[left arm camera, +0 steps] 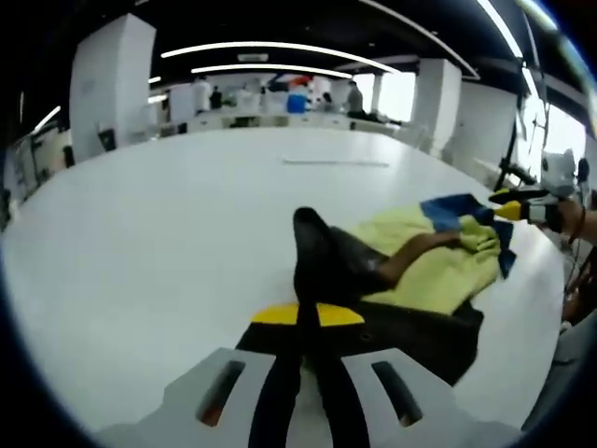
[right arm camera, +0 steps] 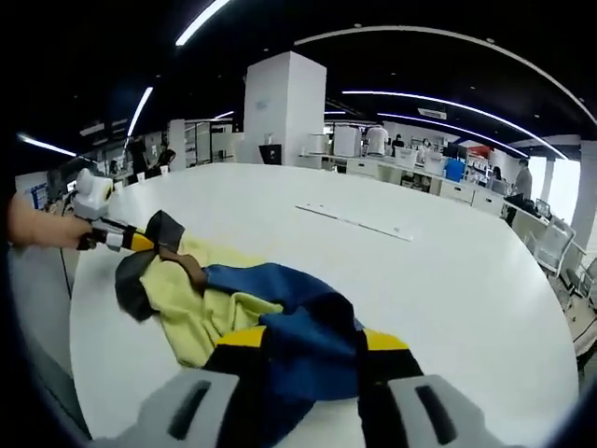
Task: Fold the garment on the visible template until the final outline fits inside the template.
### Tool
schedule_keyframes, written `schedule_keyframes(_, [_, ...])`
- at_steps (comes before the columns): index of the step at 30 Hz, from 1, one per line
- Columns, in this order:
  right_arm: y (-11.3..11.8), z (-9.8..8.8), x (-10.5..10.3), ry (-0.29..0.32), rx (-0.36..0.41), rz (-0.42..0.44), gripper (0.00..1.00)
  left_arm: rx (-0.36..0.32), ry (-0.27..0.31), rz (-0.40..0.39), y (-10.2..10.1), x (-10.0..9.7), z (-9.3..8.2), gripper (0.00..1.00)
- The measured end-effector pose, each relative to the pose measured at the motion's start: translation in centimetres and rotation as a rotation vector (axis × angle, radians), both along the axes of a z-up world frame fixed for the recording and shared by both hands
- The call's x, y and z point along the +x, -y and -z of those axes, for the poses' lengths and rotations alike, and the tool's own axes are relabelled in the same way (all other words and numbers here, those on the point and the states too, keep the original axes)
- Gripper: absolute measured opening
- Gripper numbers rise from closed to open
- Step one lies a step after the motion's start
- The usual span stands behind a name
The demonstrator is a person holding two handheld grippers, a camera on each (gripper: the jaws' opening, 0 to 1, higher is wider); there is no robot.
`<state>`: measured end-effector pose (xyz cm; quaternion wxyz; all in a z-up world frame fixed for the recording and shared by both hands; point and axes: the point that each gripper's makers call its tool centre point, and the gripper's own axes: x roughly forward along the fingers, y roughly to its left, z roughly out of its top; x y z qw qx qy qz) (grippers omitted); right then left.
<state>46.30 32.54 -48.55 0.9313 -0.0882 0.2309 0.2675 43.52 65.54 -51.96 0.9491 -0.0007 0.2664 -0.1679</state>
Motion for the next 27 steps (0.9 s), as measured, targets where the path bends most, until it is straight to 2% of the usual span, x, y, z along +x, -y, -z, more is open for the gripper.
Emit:
schedule_keyframes(4, [0.4, 0.0, 0.8, 0.020, -0.049, -0.002, 0.25, 0.007, 0.000, 0.004, 0.1, 0.0, -0.1, 0.01])
schedule_keyframes(12, [0.4, -1.0, 2.2, 0.006, 0.061, 0.033, 0.24, 0.018, -0.001, 0.015, -0.2, 0.1, -0.1, 0.01])
schedule_keyframes(15, [0.7, -0.7, 2.5, -0.015, 0.062, 0.039, 0.24, 0.022, -0.002, 0.017, -0.3, 0.2, -0.1, 0.01])
schedule_keyframes(18, [0.8, -1.4, 2.8, -0.027, 0.125, 0.039, 0.25, 0.023, -0.003, 0.017, -0.3, 0.3, -0.2, 0.01])
schedule_keyframes(21, [1.0, -1.5, 2.6, -0.027, 0.092, 0.026, 0.25, 0.023, -0.002, 0.016, -0.4, 0.3, -0.2, 0.01])
schedule_keyframes(24, [1.1, -1.6, 2.4, -0.032, 0.097, 0.024, 0.25, 0.024, -0.001, 0.016, -0.3, 0.3, -0.2, 0.01])
schedule_keyframes(27, [1.7, -0.6, 2.6, -0.041, 0.035, 0.023, 0.22, 0.026, -0.001, 0.016, -0.3, 0.3, -0.2, 0.00])
